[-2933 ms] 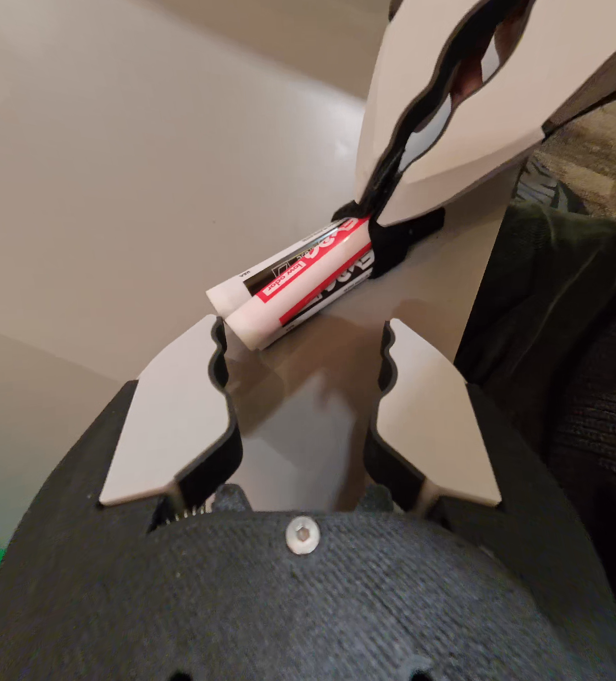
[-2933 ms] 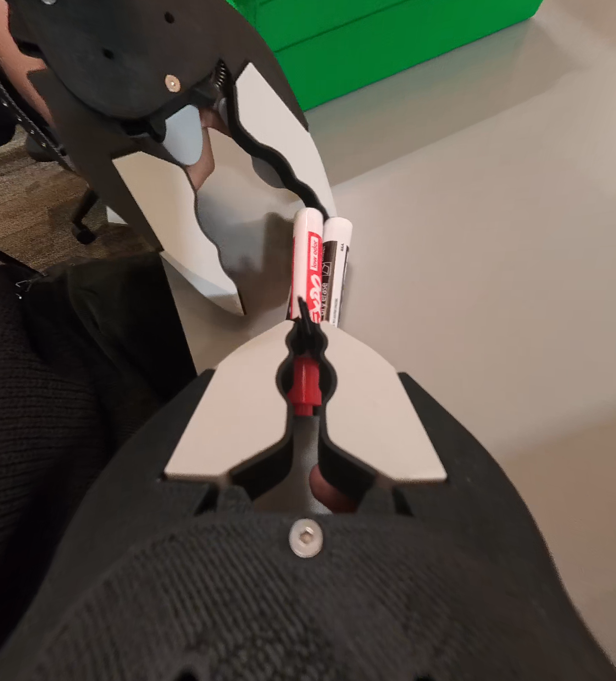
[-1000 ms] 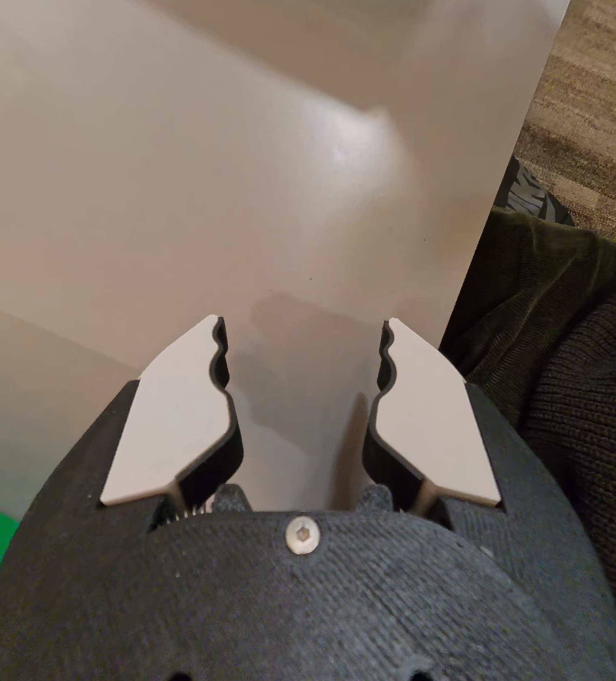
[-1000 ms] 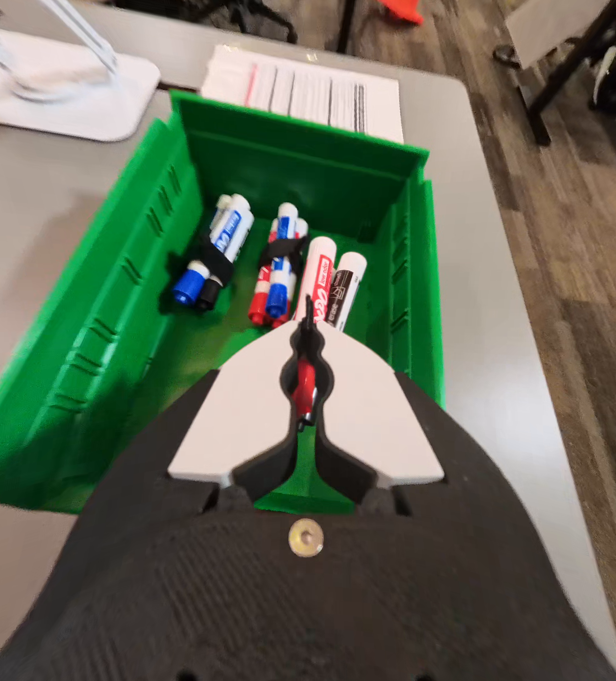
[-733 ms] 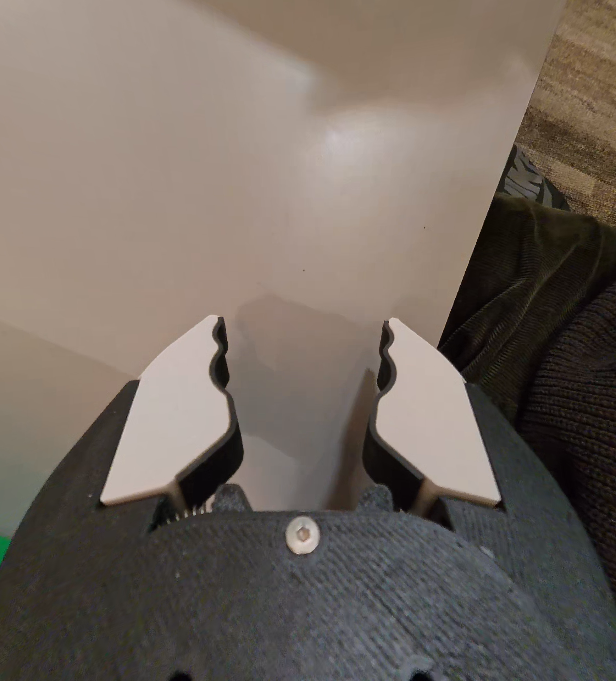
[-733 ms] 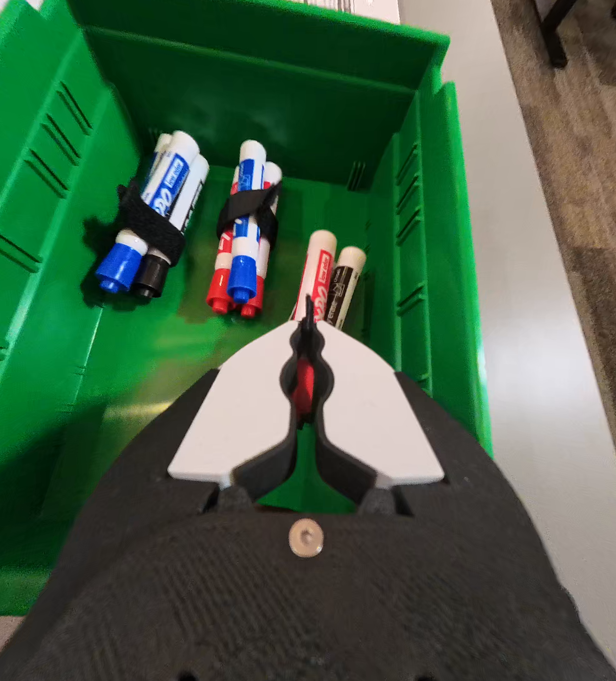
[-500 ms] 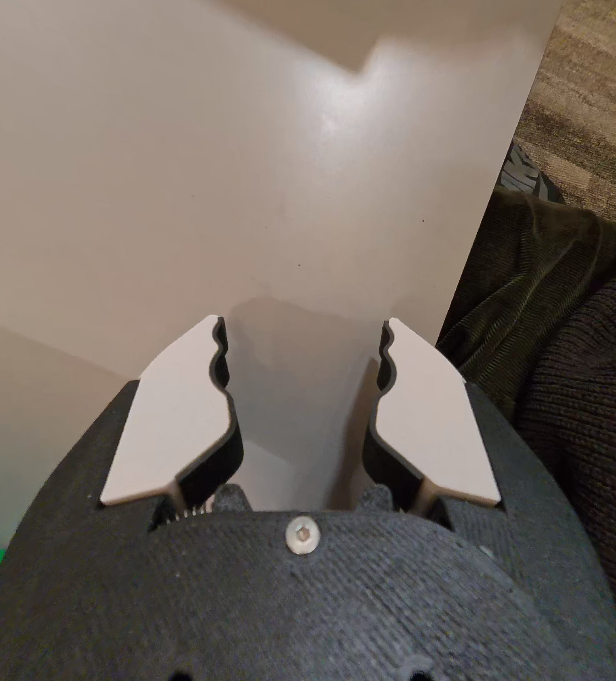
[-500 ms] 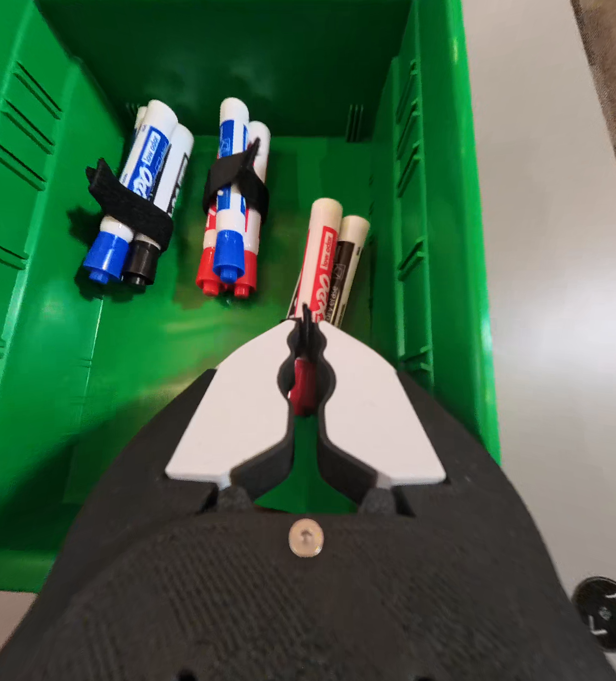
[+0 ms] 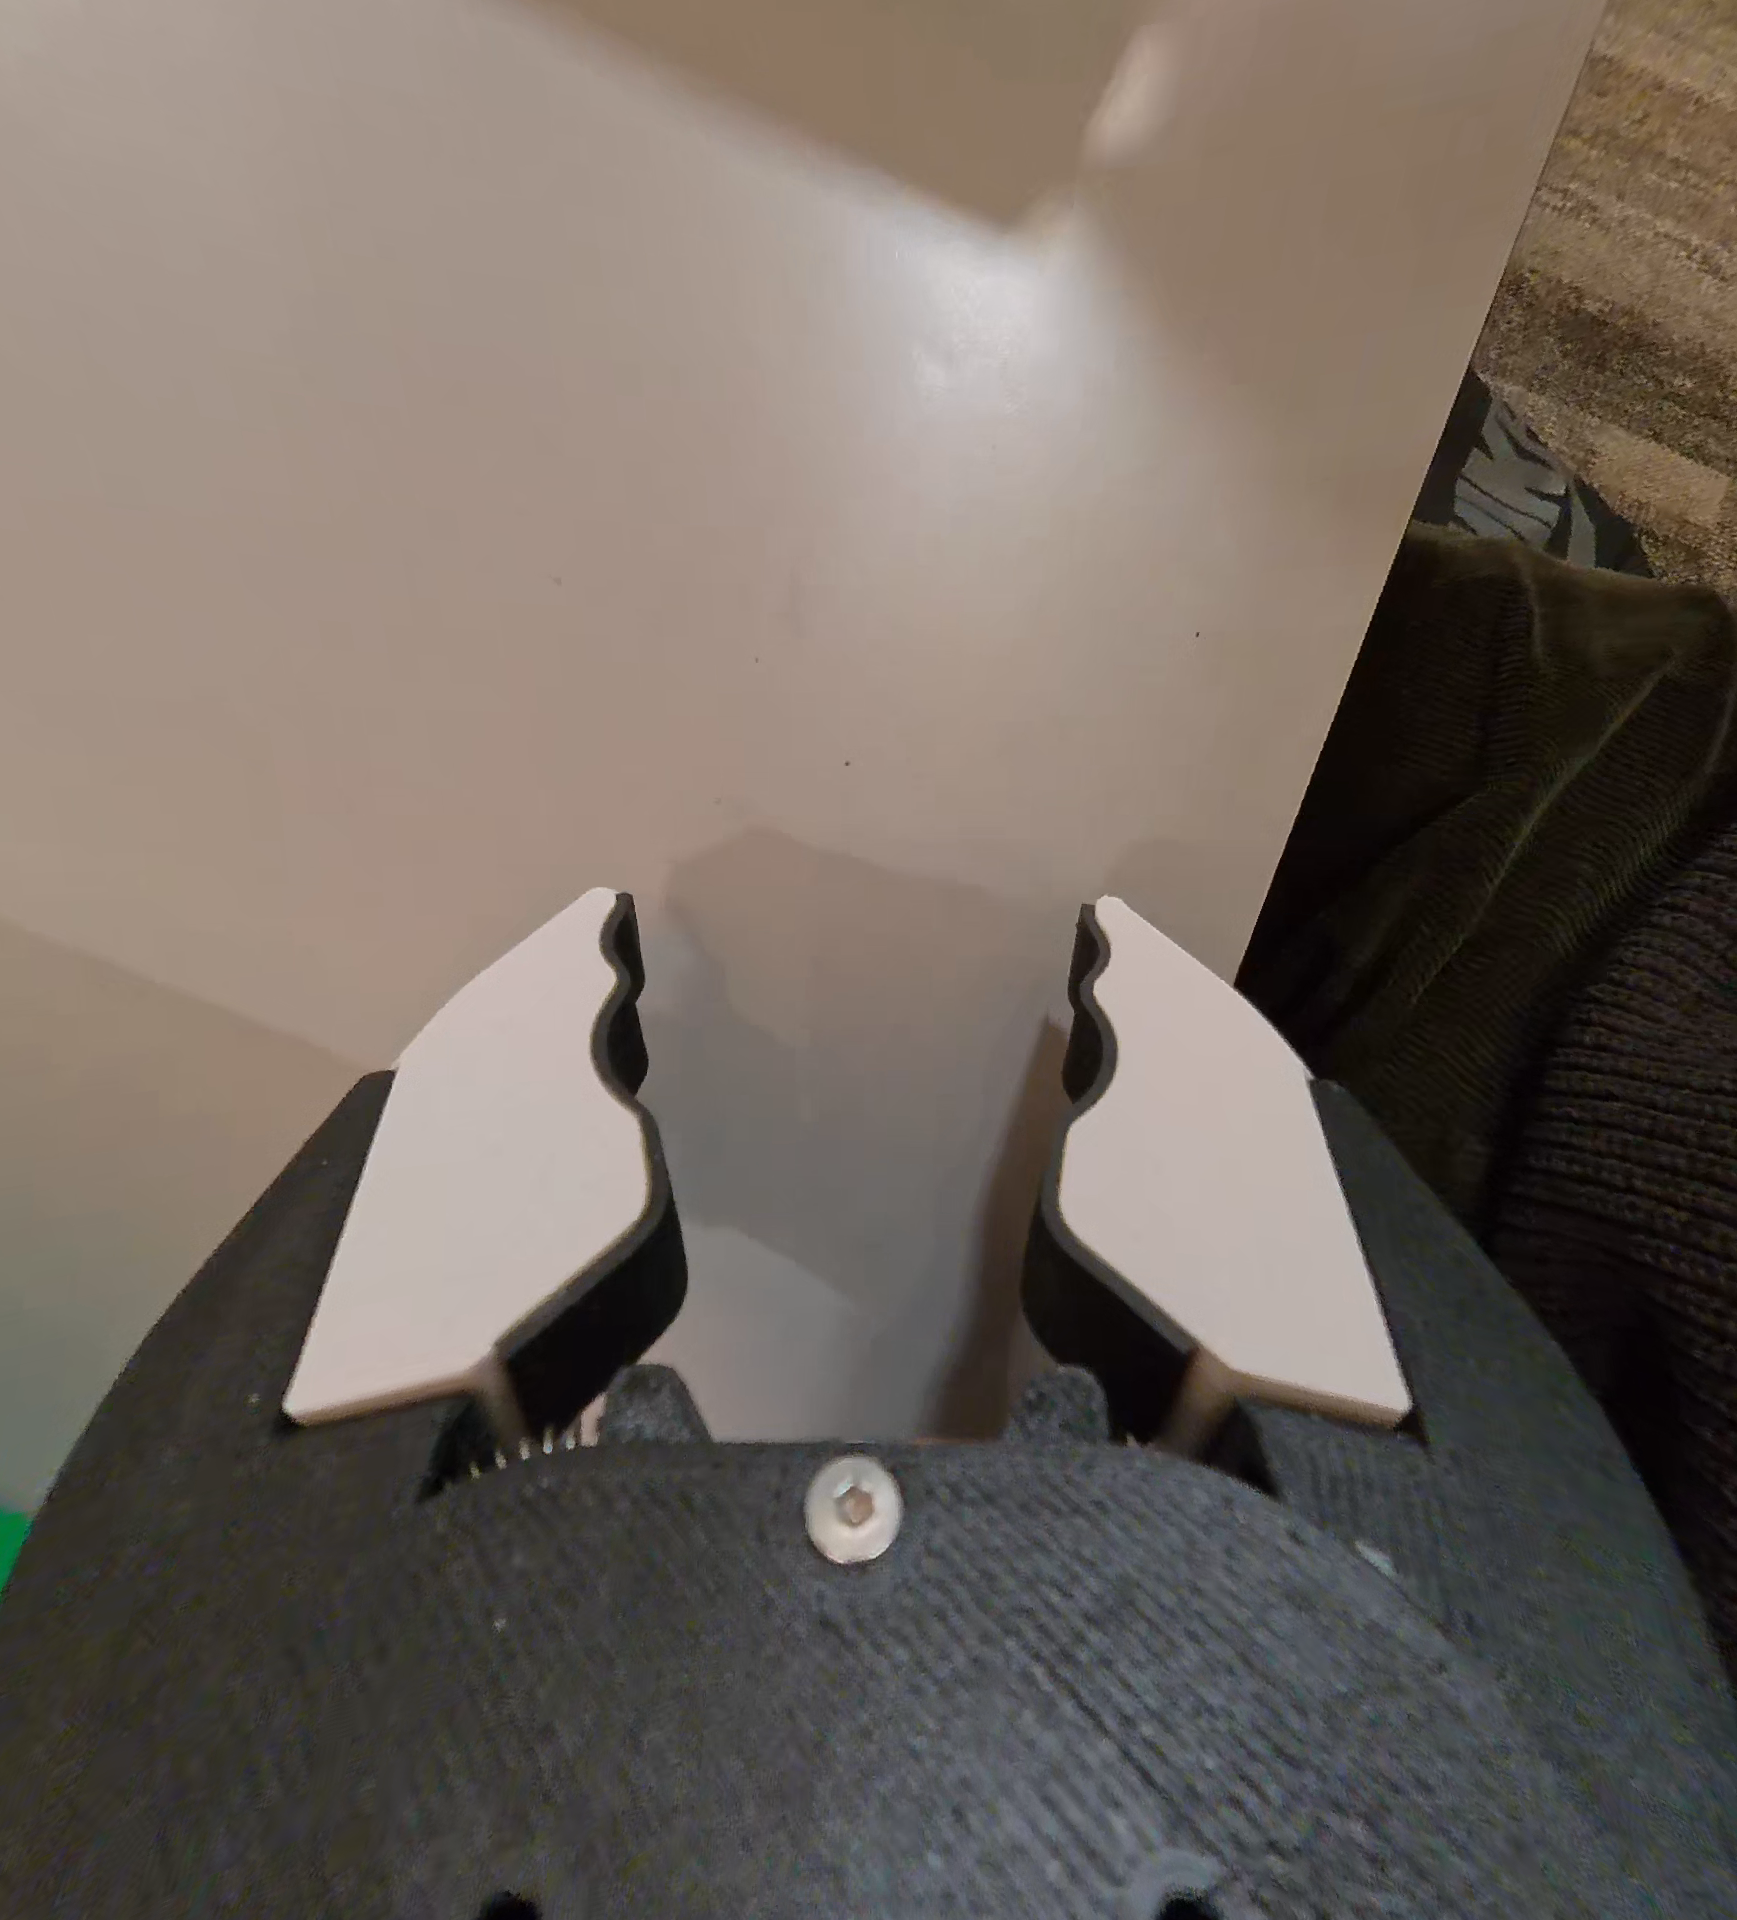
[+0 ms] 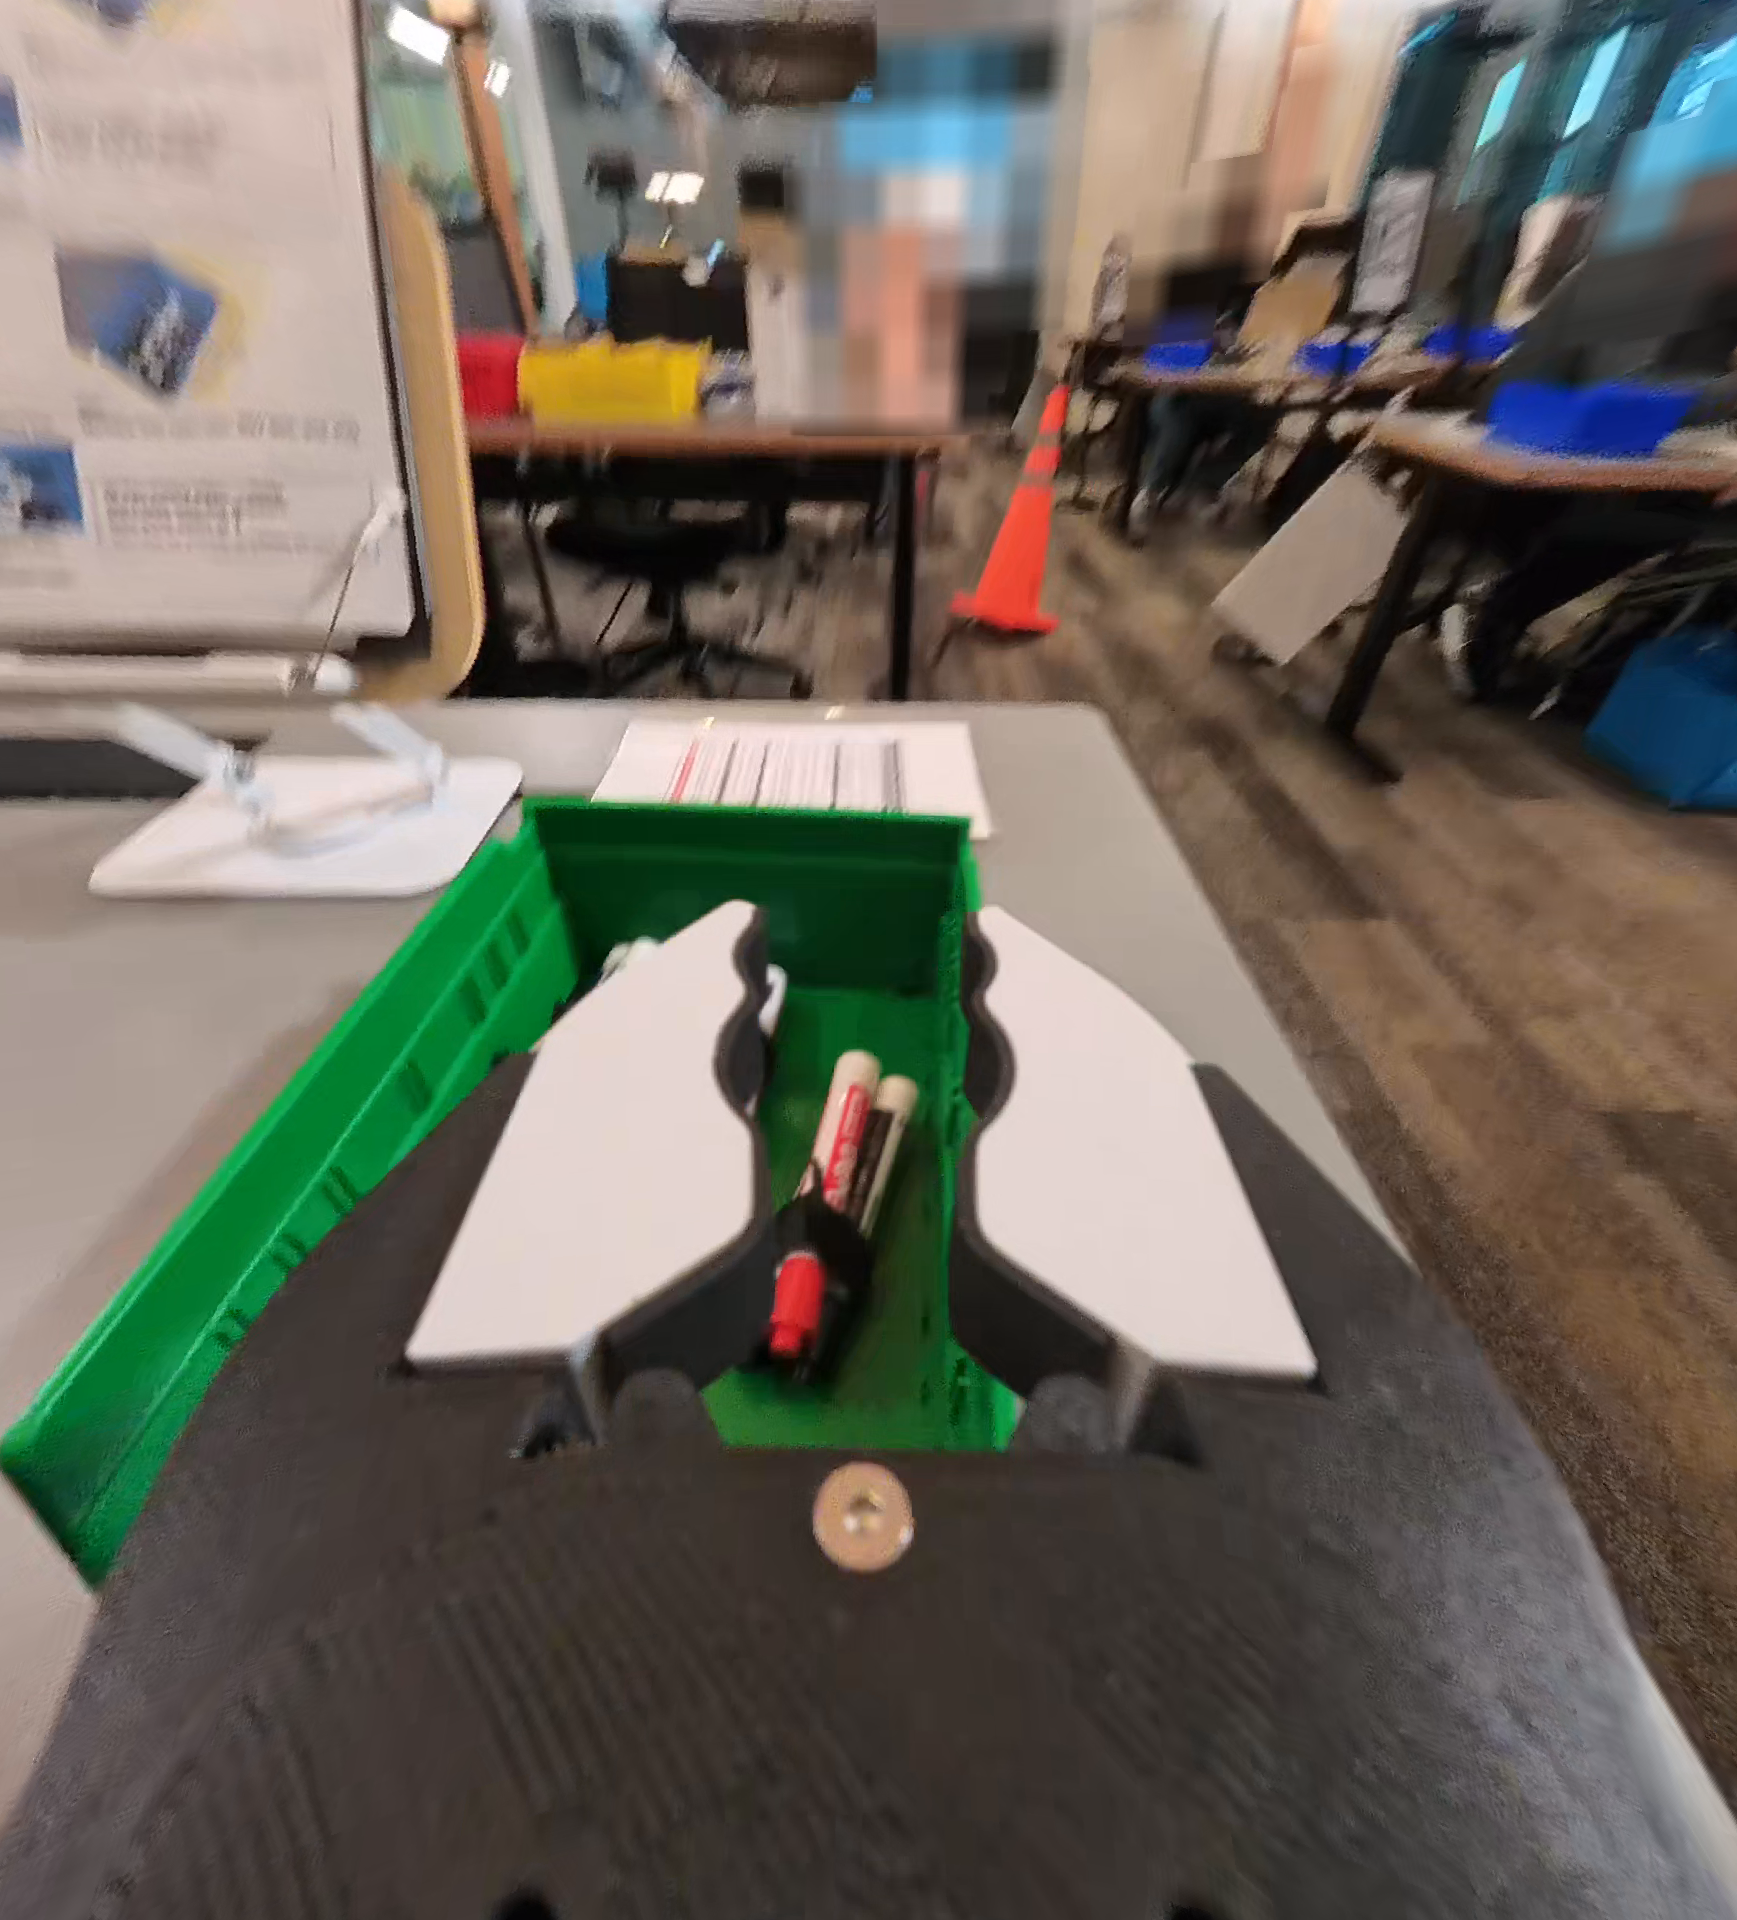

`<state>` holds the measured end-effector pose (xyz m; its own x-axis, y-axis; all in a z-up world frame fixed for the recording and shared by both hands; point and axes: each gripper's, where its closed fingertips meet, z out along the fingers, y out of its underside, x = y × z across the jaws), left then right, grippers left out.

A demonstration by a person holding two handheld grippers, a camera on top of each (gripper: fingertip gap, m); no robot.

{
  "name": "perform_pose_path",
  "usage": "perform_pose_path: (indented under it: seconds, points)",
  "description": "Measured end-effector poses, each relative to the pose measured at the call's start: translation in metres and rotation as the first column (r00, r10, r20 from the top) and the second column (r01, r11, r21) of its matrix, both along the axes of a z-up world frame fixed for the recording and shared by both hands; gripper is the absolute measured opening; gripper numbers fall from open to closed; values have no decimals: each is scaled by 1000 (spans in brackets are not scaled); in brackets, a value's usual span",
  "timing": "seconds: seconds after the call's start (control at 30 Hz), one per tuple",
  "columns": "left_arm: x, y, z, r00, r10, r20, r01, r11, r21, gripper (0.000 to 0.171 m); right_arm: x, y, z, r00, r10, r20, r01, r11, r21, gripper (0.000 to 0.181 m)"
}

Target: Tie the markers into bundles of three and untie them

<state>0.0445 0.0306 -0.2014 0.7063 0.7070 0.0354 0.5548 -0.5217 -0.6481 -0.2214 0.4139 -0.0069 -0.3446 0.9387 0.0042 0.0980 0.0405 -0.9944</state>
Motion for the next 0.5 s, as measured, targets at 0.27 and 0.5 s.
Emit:
perform_pose_path:
  seconds: [0.27, 0.5]
  points:
    - [-1, 7, 19, 998, 17, -58, -12, 997, 73, 77, 9, 30, 9, 988, -111, -106, 114, 993, 18, 39]
    - [-17, -6, 35, 962, 103, -252, -106, 994, 4, 62, 10, 37, 1, 966, -193, -172, 221, 962, 160, 46]
